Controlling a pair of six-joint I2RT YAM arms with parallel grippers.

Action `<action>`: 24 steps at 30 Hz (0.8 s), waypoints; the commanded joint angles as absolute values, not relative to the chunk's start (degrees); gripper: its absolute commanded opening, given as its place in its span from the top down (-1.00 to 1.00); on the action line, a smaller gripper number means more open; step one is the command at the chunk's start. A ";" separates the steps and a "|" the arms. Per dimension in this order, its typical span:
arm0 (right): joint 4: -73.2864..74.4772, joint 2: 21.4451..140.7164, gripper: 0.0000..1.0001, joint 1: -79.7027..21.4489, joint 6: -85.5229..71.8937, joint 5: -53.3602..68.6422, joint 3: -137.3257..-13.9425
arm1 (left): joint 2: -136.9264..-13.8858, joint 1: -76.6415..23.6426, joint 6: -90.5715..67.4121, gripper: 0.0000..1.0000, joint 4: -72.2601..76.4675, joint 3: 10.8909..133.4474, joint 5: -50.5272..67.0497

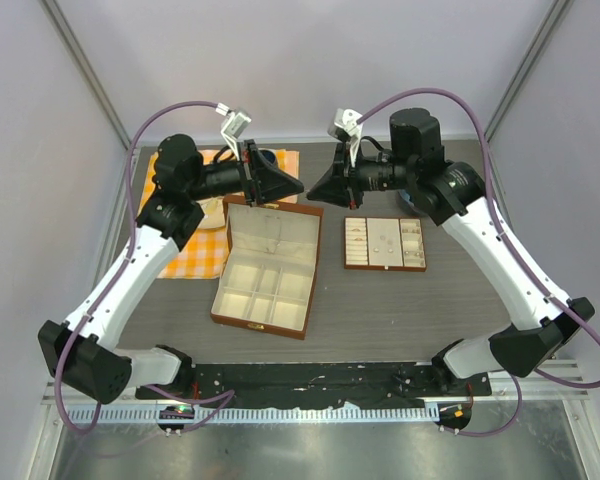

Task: Organize the mixed jewelry
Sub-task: Pick up the jewelry from the center of the board.

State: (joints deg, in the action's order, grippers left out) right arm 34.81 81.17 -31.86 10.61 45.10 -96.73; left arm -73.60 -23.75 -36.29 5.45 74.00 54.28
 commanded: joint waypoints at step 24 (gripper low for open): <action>45.87 82.18 0.99 -34.19 19.16 42.63 -103.54 | -76.99 -31.38 7.20 0.18 -31.99 91.67 47.55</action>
